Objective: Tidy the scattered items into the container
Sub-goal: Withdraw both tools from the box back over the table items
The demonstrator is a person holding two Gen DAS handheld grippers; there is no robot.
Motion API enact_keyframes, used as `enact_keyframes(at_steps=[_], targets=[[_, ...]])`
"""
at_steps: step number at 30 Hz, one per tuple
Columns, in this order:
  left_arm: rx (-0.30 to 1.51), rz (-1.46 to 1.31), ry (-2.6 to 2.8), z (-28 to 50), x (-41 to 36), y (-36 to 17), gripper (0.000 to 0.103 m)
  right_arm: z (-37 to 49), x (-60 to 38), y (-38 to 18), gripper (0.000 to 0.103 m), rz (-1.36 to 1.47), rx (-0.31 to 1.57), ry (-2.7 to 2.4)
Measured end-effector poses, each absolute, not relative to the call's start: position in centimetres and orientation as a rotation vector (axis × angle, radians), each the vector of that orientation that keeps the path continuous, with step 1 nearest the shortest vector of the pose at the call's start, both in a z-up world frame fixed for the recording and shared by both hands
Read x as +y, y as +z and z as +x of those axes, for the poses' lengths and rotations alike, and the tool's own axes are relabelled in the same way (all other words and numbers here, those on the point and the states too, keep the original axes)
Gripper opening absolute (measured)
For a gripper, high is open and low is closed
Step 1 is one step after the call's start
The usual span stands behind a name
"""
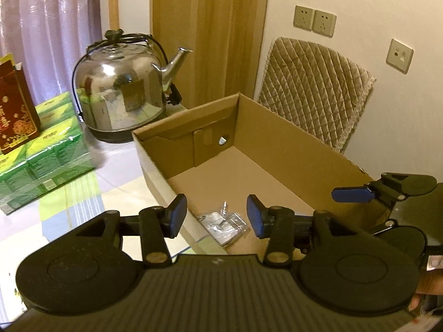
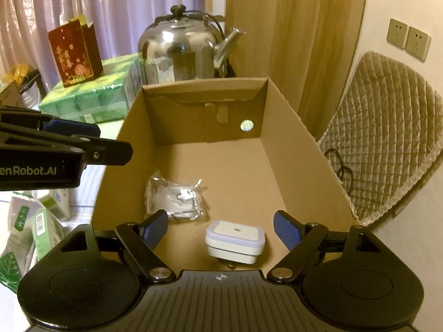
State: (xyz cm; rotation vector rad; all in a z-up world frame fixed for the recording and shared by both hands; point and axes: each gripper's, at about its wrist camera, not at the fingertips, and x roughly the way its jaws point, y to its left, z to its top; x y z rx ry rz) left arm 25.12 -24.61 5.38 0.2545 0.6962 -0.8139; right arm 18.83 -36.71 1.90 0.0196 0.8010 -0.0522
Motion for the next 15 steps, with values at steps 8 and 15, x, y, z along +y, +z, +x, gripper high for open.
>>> enact_keyframes(at_steps=[8,15], targets=[[0.682,0.195,-0.761,25.3,-21.0,6.6,0.045,18.4,-35.5,3.5,0.081,0.044,0.728,-0.007],[0.656,0.15,-0.676,25.2,-16.3,7.5,0.05,18.3,-33.1,4.7,0.082,0.058,0.663,0.069]])
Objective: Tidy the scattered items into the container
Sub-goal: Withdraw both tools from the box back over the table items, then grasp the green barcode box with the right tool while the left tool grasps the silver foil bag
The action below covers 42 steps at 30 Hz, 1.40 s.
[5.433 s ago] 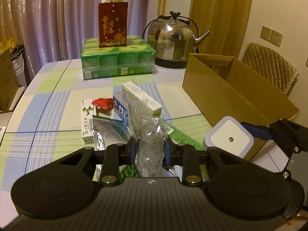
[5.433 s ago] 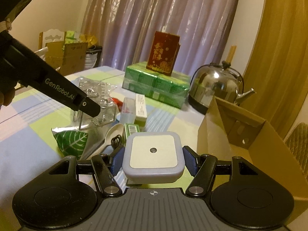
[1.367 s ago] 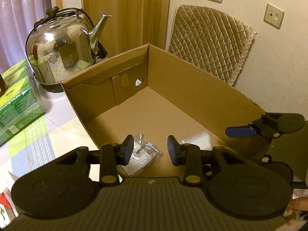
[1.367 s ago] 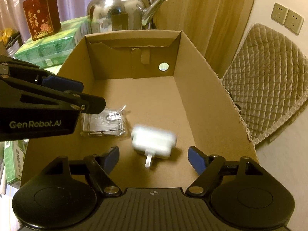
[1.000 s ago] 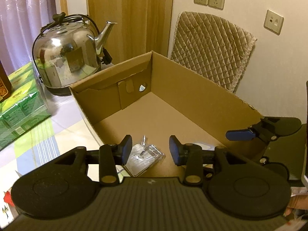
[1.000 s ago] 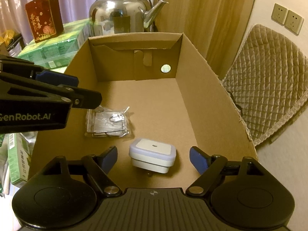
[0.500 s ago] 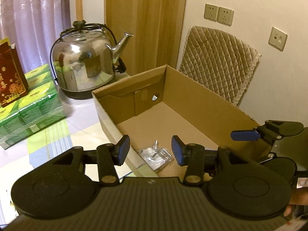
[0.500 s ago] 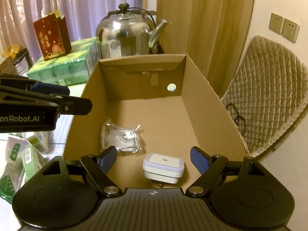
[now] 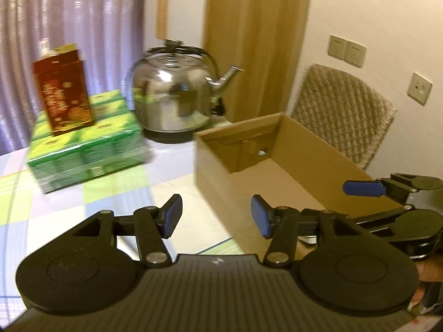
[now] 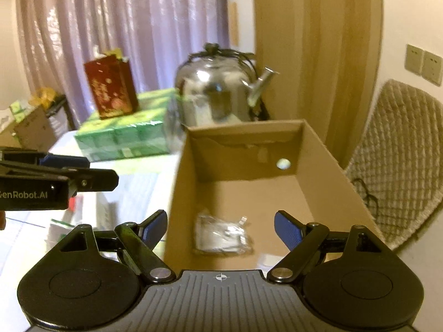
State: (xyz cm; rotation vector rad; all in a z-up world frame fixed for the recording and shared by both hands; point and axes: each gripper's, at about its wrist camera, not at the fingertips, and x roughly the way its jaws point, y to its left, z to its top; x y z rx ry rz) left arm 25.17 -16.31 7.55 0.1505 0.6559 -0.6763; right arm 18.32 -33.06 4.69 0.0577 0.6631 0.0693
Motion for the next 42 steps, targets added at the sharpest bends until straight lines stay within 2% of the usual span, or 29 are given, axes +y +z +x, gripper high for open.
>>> enact_keyframes(at_steps=[11,17,20,27,42], targets=[[0.685,0.072,-0.5,25.6,-6.8,6.6,0.053,18.8,-27.6,5.4,0.083,0.036,0.621,0.207],[0.691,0.066,-0.425,25.1,-2.5,6.3,0.064,18.9,-25.2,5.6,0.084,0.027,0.605,0.277],[0.704,0.062,-0.401,25.0,-0.9,5.9,0.072,18.9,-23.9,5.2,0.088,0.003,0.609,0.321],[0.776,0.077,-0.373,25.7,0.4,4.1,0.08,18.7,-20.8,3.5,0.098,-0.062,0.664,0.419],[0.909,0.147,-0.366,26.5,0.2,0.0,0.087,19.6,-18.1,-1.6,0.1,-0.215,0.847,0.467]])
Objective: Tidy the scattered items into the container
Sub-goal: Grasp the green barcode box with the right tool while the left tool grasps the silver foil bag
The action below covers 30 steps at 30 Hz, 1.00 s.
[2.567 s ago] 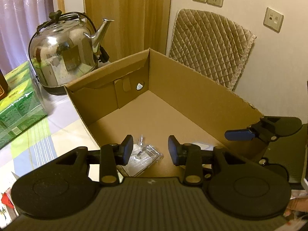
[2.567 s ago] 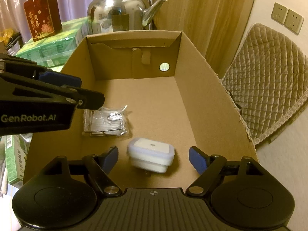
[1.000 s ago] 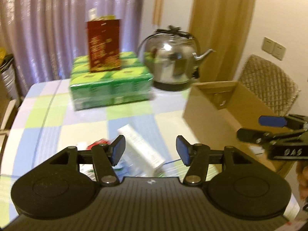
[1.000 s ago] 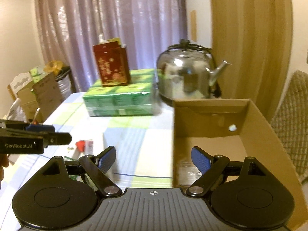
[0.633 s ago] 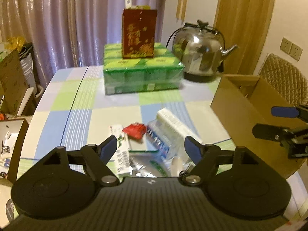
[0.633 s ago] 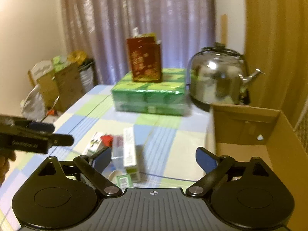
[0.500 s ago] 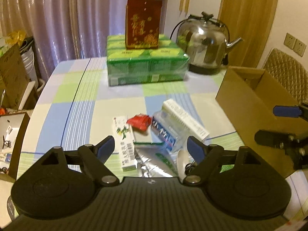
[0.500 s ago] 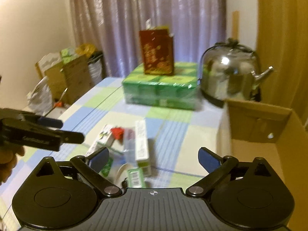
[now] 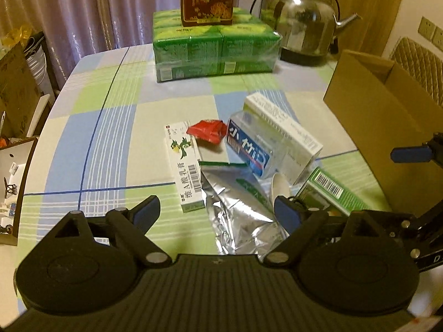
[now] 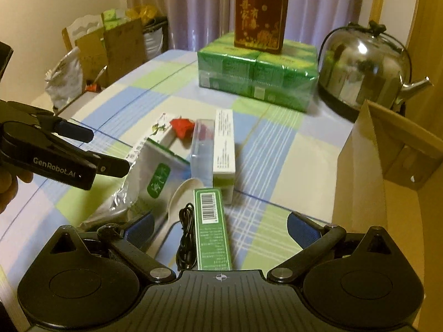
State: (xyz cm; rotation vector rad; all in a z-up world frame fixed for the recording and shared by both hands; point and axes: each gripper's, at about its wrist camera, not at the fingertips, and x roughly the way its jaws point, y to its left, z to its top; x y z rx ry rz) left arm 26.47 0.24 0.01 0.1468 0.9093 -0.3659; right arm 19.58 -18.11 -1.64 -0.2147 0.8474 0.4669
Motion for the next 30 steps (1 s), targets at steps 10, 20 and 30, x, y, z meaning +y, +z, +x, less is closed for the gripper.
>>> enact_keyframes(at_steps=[10,20,30], targets=[[0.984,0.137,-0.391,27.4,0.0,-1.9,0.087,20.2,-18.0,-3.1,0.093,-0.228,0.923,0.459],[1.036,0.155,-0.46,27.4,-1.5,-3.2,0.087,20.6,-17.9,-4.1,0.073,-0.24,0.97,0.473],[1.096,0.172,-0.464,27.9,-2.0,-4.9,0.084,21.1,-18.0,-4.8,0.059,-0.231,1.005,0.482]])
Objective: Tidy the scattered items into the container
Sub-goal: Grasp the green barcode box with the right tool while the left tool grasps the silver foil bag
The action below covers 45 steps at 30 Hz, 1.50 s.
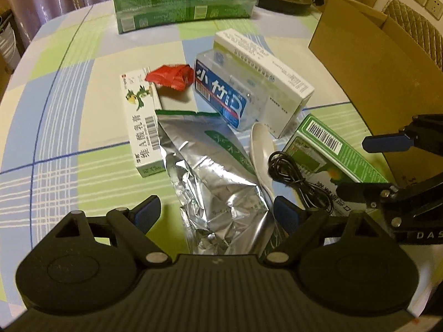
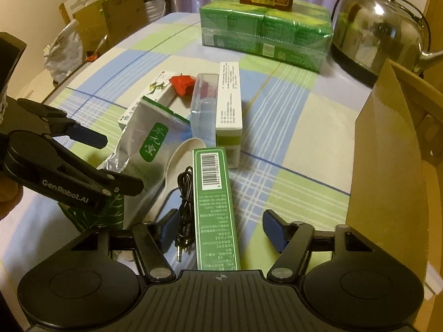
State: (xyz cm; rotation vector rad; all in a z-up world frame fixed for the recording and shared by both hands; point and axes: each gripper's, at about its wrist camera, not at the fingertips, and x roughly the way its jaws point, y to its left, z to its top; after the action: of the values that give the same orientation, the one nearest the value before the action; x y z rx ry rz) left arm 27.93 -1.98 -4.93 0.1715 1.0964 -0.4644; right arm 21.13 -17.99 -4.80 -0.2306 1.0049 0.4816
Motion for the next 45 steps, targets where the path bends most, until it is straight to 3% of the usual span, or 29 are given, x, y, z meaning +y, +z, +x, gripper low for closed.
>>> enact_keyframes(at_steps=[10,12,16,21,29,45], targets=[[1.099,0.184,-0.49,27.9,-2.6,-5.0,0.069,21.4,-18.1,-5.1,0.029,-0.211,1.03,0.492],[1.098,0.186,-0.493,27.9,-2.6,-4.9,0.066,21.3,-18.0,-5.1,0.028,-0.206,1.034,0.494],[1.098,0.191,-0.515,27.6,-2.4,-4.7,0.058,21.2,-18.1,-5.0,0.027,-0.199,1.044,0.499],[1.144,0.22,-0.588,27.0,-1.8,-4.3,0.056,21.2,-18.3,-4.5,0.027,-0.182,1.057,0.488],[1.174,0.216,-0.578,27.0,-1.1,-4.7,0.065,21.0,-18.2,-4.9,0.027,-0.197,1.06,0.487],[1.175,0.281,-0.551,27.5,-2.9,-6.2,0.067,21.7,-18.0,-6.1,0.036,-0.222,1.092,0.488]])
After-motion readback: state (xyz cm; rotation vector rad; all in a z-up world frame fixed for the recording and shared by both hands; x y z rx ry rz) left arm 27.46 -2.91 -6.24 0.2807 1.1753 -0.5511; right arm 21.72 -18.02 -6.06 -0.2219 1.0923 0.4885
